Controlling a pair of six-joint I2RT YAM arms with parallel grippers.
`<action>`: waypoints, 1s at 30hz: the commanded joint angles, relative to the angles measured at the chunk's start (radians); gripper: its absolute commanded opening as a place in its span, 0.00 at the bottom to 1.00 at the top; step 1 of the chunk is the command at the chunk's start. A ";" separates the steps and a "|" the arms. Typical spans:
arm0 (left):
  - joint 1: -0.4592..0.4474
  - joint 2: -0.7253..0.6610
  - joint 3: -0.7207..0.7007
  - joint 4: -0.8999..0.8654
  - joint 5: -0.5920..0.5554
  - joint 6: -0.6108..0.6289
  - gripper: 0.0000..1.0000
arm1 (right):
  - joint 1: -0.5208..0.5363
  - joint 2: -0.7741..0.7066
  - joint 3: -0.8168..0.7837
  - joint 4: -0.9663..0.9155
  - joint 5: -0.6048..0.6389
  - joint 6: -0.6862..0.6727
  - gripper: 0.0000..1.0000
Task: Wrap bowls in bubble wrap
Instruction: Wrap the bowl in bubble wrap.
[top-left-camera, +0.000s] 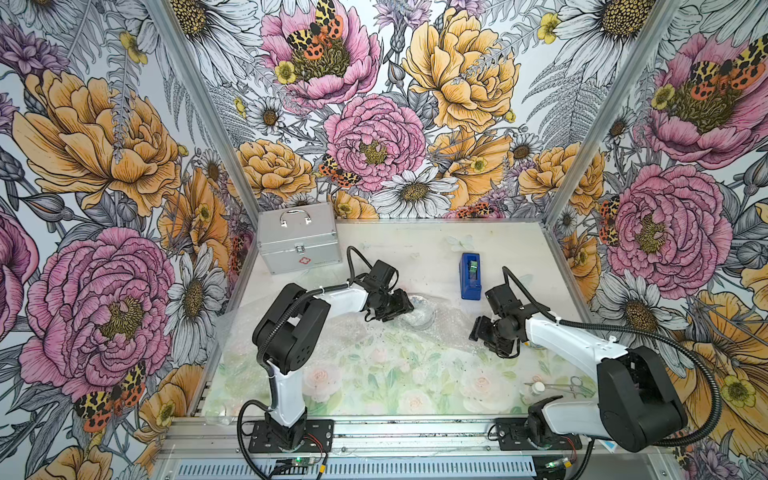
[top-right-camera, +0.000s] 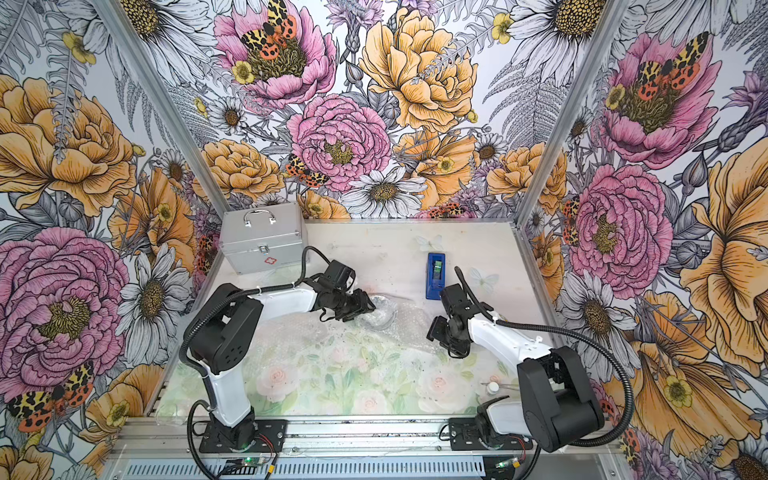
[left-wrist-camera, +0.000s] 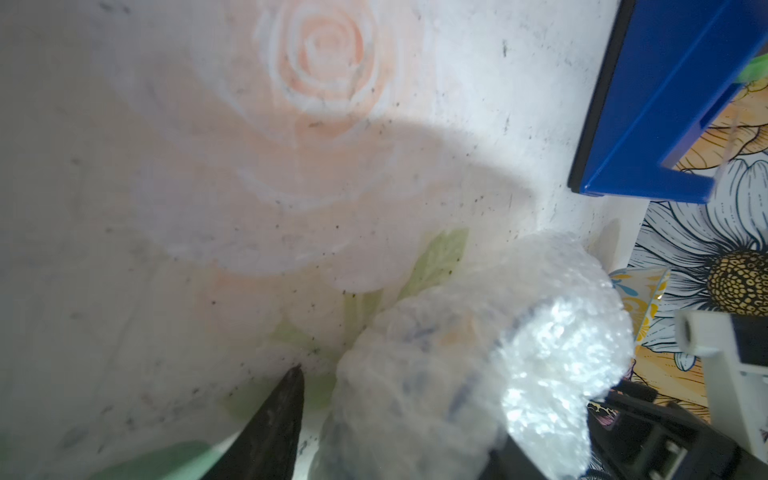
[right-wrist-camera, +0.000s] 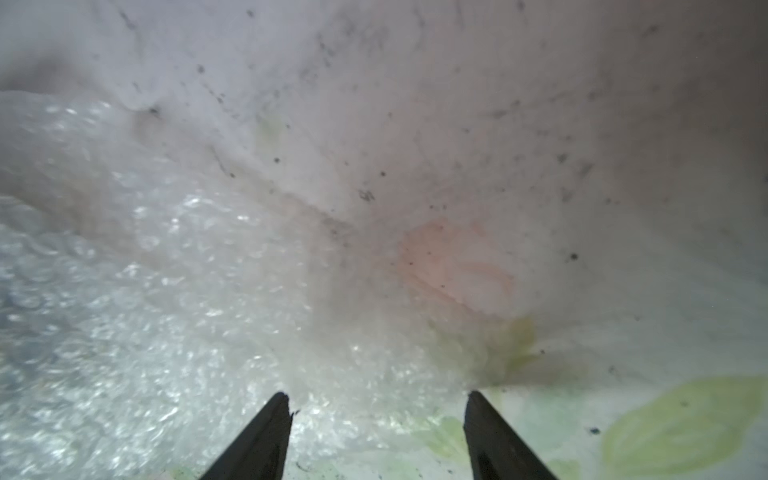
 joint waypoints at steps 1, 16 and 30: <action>-0.014 0.010 -0.013 -0.061 -0.037 0.032 0.55 | -0.025 0.025 0.004 0.044 -0.020 -0.007 0.68; -0.013 0.011 -0.013 -0.062 -0.050 0.024 0.53 | 0.057 -0.128 0.026 0.133 -0.142 -0.027 0.12; -0.016 -0.042 -0.070 -0.005 -0.047 -0.022 0.53 | 0.344 0.330 0.568 0.156 -0.144 -0.104 0.00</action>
